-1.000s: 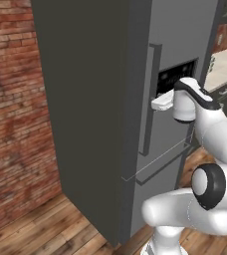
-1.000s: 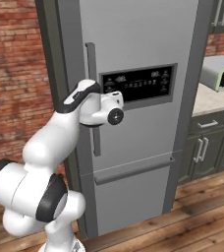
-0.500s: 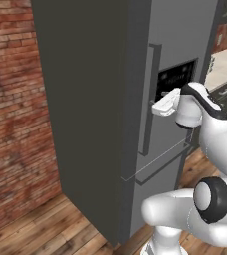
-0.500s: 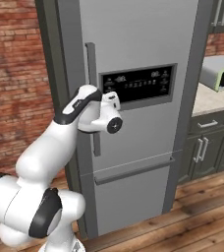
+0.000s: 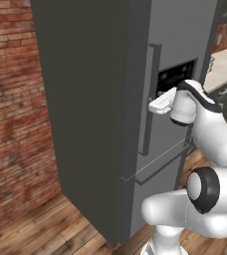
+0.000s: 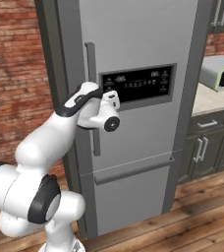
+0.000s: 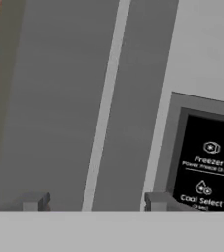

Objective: Gather the lemon and bell pepper from the fridge and place them on a tray on the dining counter. Then gather the fish and steak from the fridge and place them on the other tray.

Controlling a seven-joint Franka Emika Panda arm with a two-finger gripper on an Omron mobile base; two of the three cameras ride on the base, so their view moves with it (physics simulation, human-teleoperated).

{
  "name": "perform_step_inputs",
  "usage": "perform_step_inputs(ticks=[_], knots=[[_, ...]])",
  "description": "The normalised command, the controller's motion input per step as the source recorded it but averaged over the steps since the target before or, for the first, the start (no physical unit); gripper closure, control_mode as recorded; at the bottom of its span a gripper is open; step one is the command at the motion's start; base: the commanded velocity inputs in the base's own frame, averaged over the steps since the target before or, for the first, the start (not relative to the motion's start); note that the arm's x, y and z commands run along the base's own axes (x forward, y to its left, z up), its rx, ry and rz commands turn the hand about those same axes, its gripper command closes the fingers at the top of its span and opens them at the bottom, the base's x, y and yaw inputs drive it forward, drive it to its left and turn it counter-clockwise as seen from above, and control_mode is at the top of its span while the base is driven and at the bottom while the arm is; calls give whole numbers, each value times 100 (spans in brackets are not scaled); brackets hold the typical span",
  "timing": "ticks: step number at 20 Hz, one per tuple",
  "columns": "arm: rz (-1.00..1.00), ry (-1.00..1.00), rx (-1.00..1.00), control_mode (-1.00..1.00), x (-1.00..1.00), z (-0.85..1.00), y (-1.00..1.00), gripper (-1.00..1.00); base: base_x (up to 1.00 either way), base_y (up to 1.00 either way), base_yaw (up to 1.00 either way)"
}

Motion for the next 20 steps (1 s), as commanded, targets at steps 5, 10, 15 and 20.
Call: perform_step_inputs(ticks=[5,10,15,20], knots=[[0,3,0,-100,37,0,0,-100,0,0,0],[1,-4,0,-100,-7,0,11,-100,0,0,0],[0,-5,-1,-100,-15,0,30,-100,0,0,0],[3,0,0,-100,22,0,5,-100,0,0,0]])
